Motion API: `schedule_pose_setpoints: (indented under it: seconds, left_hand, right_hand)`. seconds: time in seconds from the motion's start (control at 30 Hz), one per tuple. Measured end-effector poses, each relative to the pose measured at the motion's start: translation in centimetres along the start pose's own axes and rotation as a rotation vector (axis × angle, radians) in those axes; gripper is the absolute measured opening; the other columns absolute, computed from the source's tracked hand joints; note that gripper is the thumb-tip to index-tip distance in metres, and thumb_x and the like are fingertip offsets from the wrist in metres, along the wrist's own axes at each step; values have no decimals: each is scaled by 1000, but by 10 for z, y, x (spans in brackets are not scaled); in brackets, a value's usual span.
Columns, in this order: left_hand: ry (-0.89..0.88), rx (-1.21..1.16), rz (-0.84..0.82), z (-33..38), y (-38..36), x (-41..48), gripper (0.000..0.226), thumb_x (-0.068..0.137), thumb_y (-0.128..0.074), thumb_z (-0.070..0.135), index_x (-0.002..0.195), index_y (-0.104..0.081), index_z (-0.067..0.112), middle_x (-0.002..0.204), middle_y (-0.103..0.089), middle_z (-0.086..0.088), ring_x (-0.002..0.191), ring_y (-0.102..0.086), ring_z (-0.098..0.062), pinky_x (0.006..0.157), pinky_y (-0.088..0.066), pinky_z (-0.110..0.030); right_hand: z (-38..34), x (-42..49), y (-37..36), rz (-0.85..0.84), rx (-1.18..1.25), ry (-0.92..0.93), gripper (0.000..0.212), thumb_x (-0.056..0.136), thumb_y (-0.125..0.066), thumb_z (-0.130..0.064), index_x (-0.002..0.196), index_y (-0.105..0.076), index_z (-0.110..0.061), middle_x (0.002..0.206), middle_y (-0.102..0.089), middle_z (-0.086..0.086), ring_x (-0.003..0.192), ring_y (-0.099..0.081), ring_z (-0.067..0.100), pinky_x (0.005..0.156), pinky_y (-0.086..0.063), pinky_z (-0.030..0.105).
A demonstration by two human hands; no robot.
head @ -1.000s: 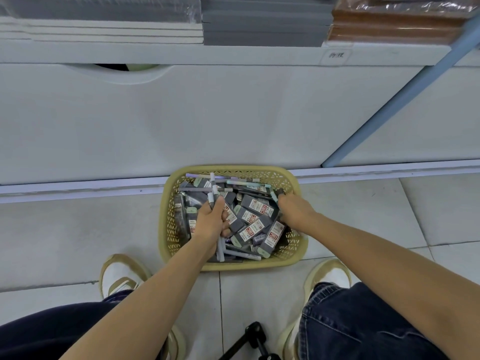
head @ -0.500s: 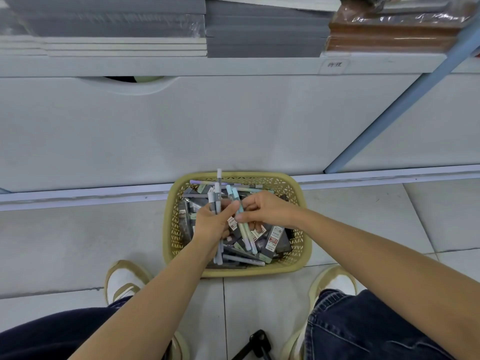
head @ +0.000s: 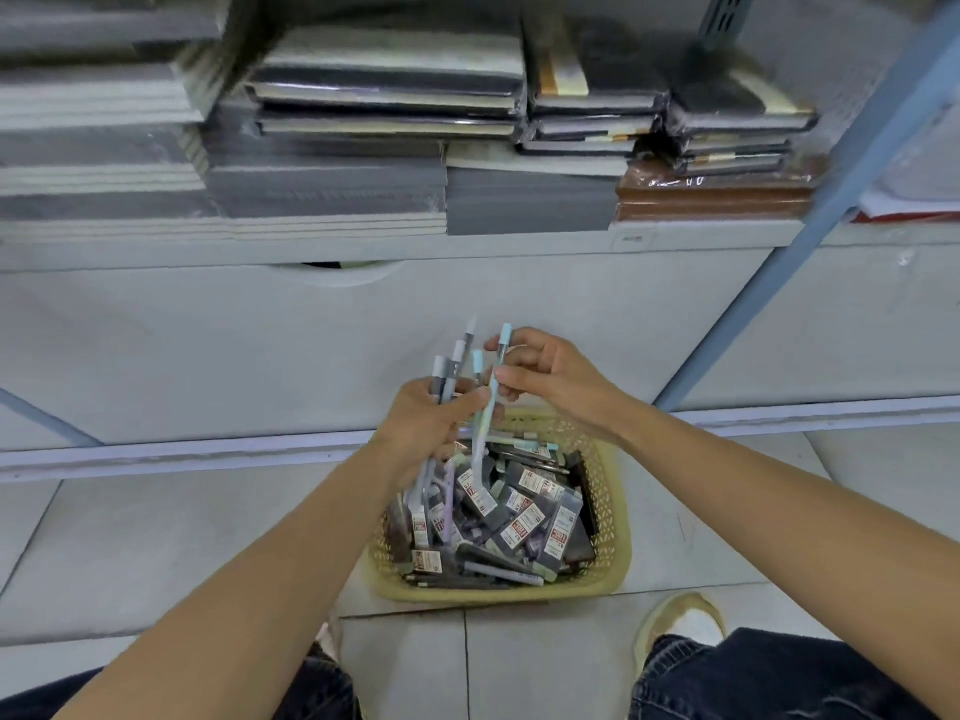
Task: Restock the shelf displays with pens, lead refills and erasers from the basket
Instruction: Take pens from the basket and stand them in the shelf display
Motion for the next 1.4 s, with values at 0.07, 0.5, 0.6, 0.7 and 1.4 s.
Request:
schedule_pose_setpoints:
  seconds: [0.07, 0.5, 0.6, 0.7, 1.4]
  left_hand:
    - [-66, -19, -40, 24, 1, -13, 14, 85, -74, 23, 87, -68, 10, 67, -68, -1, 37, -26, -6, 36, -31, -19]
    - [-489, -45, 47, 183, 3, -88, 19, 77, -80, 16, 86, -63, 12, 62, -68, 2, 35, -38, -3, 36, -32, -17]
    - [-519, -59, 63, 216, -1, -97, 20, 75, -82, 16, 80, -62, 13, 49, -57, 8, 32, -42, -2, 34, -33, -14]
    - [-555, -83, 38, 250, -3, -103, 18, 77, -80, 21, 79, -64, 11, 47, -47, 4, 34, -30, -6, 34, -29, -18]
    - [-780, -74, 90, 376, 23, -86, 29, 86, -73, 23, 105, -67, 1, 45, -34, 8, 37, -23, -7, 35, -27, -19]
  right_hand:
    - [-28, 0, -2, -3, -16, 63, 34, 91, -59, 4, 124, -53, 4, 79, -63, 10, 72, -59, 17, 71, -52, 23]
    - [-212, -23, 2, 206, 33, 452, 29, 94, -58, -6, 122, -56, 0, 91, -75, 6, 80, -70, 17, 70, -56, 24]
    - [-249, -29, 6, 225, 22, 501, 26, 92, -61, -6, 118, -61, -4, 95, -75, 9, 84, -71, 18, 73, -58, 24]
    - [-291, -35, 12, 230, 15, 579, 28, 93, -59, -3, 121, -61, -4, 99, -73, 13, 89, -71, 18, 76, -58, 25]
    - [-429, 26, 77, 613, -573, 770, 20, 96, -55, -6, 115, -62, -8, 93, -73, 8, 86, -70, 13, 74, -57, 24]
Point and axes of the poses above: each hand's wrist, its own x-axis towards the middle knuckle, its own y-axis out of the back of the hand, z = x × y, the point moved 4 cm from there along x, towards the middle knuckle
